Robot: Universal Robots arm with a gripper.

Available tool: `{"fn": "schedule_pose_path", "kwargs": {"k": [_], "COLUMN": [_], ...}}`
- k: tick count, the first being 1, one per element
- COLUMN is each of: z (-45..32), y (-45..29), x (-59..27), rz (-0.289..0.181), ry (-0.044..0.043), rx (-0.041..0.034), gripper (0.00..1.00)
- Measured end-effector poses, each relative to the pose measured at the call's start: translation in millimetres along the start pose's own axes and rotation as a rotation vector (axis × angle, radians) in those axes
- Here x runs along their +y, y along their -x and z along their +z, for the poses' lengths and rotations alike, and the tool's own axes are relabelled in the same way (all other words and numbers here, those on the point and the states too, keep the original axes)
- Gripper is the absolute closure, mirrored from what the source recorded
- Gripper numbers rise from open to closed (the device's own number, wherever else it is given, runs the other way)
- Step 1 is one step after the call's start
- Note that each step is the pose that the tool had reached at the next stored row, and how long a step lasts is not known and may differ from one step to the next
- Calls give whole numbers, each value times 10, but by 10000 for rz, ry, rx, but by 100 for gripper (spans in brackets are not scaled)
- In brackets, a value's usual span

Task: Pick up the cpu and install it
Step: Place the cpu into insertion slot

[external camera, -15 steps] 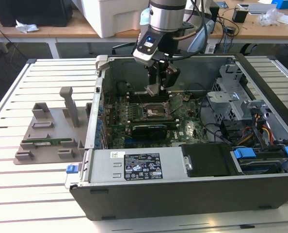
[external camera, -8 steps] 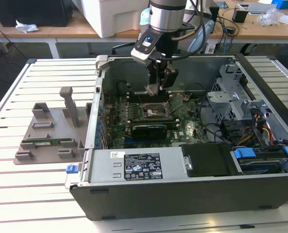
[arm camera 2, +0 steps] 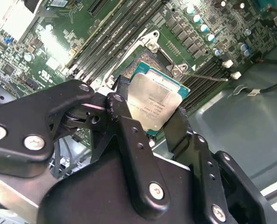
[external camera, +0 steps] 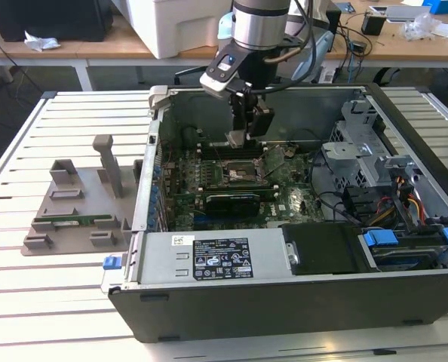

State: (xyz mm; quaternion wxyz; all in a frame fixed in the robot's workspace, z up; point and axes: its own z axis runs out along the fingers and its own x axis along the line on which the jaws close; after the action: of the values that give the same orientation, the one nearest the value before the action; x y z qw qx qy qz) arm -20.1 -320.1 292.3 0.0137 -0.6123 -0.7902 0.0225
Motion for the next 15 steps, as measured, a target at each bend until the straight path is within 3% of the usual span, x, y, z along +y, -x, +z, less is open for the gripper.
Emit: {"fn": "schedule_pose_path", "kwargs": {"k": [15], "z": [2], "y": [0], "x": [0], "rz": [1493], "ry": [-10], "rx": [78], "gripper": [45]}}
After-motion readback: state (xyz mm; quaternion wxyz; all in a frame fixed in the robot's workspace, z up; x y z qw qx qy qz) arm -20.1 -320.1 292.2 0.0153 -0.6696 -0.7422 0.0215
